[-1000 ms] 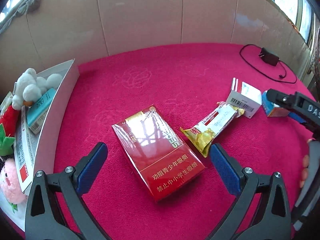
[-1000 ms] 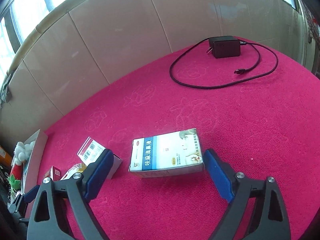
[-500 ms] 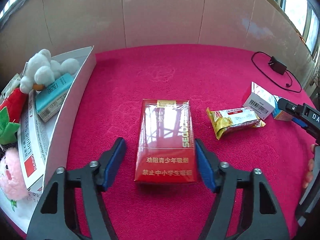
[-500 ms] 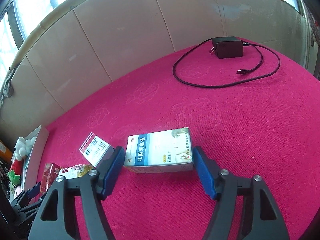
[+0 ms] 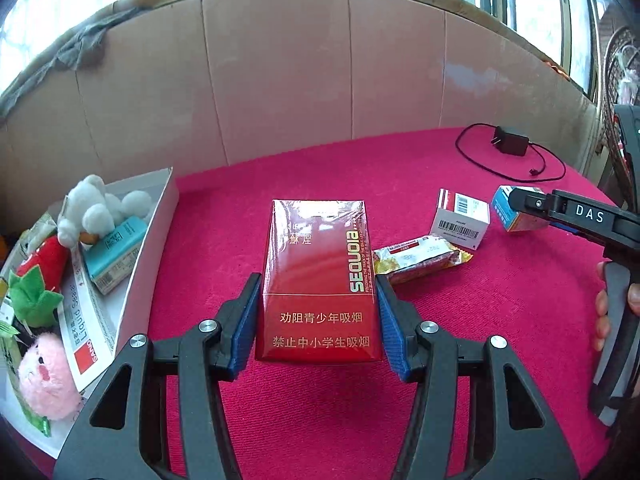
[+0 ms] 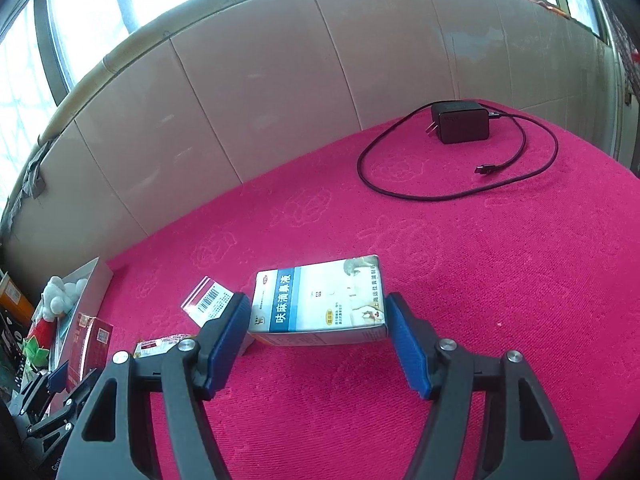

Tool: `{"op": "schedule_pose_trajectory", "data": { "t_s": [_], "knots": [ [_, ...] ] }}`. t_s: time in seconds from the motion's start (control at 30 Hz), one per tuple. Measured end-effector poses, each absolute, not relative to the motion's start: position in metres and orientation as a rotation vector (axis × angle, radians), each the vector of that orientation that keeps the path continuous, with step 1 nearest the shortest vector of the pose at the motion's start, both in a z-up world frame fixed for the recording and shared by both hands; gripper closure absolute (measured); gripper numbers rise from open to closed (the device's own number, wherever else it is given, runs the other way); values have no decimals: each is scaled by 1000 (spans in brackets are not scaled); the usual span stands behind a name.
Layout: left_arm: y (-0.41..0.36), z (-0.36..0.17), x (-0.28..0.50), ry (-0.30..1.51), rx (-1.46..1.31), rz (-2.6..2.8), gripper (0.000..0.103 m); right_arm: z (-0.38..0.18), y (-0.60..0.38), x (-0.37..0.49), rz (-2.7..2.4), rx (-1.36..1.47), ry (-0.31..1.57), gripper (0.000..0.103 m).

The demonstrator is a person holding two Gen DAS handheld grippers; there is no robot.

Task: Organize objects
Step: 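Grasp the red SEQUOIA pack with left tool while right tool grasps the blue-white medicine box, then carry the red pack with left tool while right tool carries the medicine box to the tray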

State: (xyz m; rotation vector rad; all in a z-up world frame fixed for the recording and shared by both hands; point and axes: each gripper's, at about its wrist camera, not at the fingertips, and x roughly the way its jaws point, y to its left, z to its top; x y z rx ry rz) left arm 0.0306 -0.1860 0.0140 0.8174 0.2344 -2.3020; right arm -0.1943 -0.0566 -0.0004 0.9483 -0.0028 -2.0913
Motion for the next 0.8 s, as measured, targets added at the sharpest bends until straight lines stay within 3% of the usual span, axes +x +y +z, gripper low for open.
{"op": "schedule_pose_trajectory", "data": {
  "t_s": [0.63,0.8],
  "knots": [
    [-176,26,47,197,677,-2379,49,12,-42,-183,-2189,832,-30,34],
    [-175,28,49,197,649,-2398,49,20,-46,-169,-2239,752,44,34]
  ]
}}
